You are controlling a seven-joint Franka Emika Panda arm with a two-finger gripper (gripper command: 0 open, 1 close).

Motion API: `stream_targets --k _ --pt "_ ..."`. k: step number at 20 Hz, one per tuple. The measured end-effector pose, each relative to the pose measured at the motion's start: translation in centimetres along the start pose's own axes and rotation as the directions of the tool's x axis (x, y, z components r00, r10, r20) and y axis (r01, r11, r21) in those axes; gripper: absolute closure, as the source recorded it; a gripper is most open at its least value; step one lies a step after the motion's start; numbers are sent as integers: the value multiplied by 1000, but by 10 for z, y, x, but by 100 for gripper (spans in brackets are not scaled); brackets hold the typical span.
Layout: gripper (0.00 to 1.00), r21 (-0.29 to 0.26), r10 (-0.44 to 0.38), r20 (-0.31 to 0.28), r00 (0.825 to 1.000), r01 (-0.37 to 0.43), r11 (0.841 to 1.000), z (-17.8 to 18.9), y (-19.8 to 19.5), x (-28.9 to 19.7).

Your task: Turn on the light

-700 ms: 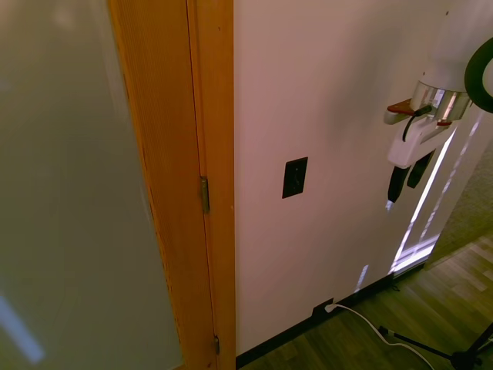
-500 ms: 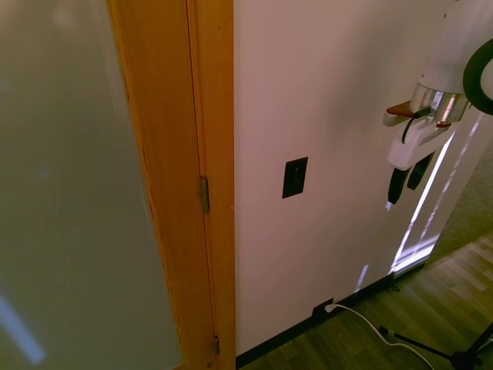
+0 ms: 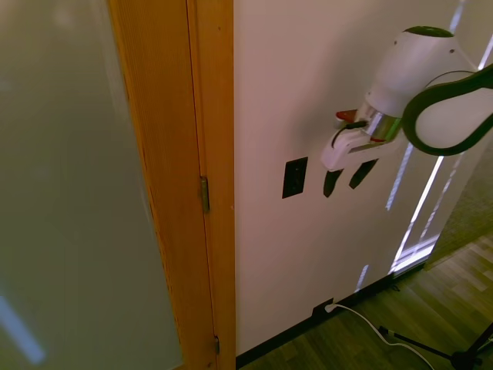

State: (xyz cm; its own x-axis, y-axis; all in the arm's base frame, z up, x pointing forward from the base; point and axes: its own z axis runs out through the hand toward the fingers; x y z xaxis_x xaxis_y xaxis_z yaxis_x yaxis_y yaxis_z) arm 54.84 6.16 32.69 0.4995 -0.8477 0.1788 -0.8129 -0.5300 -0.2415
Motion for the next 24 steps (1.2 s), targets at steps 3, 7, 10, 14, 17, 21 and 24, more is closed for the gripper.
stream_targets --k 3,7,10,14,17,21,24 --pt "0 9 19 -24 1000 -19 1000 29 -23 4" --pt "100 35 50 -85 995 -47 998 47 -34 -4" --pt "100 37 90 -163 983 -85 996 46 -30 -2" --pt "100 44 100 -204 974 -93 995 51 -28 -6" --pt "100 69 113 -221 969 -100 993 59 -25 -7" --pt "100 105 128 -240 962 -105 989 67 -26 -7" --pt "100 119 135 -246 960 -109 987 68 -29 -11"
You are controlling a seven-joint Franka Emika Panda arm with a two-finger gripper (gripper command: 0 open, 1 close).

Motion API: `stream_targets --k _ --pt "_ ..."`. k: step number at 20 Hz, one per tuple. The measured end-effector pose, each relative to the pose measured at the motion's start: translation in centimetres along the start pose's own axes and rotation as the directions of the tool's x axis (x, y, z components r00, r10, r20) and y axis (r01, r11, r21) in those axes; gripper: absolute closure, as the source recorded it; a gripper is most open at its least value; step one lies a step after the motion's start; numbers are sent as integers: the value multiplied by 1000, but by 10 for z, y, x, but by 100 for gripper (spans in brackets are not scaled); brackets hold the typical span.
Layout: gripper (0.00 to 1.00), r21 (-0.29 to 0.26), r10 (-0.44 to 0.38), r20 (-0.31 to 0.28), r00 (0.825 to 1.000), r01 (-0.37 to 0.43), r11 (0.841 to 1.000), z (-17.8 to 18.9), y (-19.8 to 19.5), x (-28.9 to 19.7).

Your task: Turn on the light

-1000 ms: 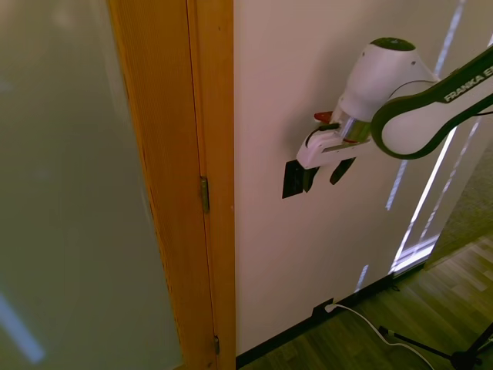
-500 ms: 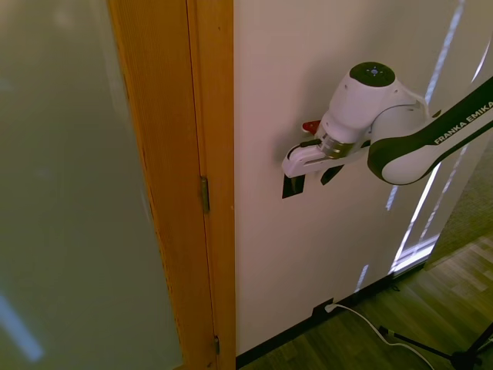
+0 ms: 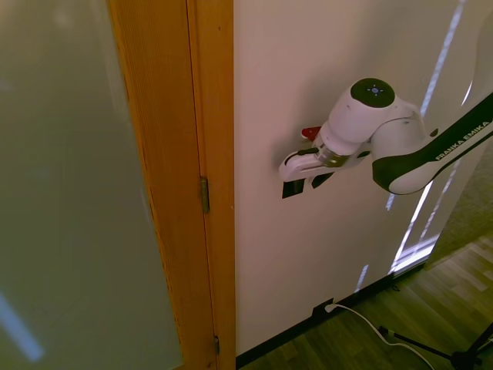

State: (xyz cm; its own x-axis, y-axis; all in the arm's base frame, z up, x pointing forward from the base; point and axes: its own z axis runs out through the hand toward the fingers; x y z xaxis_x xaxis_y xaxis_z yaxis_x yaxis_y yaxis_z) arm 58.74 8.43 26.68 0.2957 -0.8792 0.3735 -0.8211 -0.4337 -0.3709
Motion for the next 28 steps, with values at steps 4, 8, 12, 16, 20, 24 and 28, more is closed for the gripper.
stream_targets --k 4,8,12,16,20,24,28 --pt "100 6 9 -18 1000 -9 1000 -3 -7 -8" --pt "100 11 13 -20 1000 -13 1000 -3 -7 -8" --pt "100 29 18 -15 1000 -18 999 -5 -8 -10" --pt "100 41 16 -29 999 -15 999 -7 -7 -11" --pt "100 80 17 -45 999 -13 997 -20 -5 -10" --pt "0 112 5 -63 998 2 994 -42 0 0" --pt "0 137 -7 -43 999 13 991 -51 15 3"
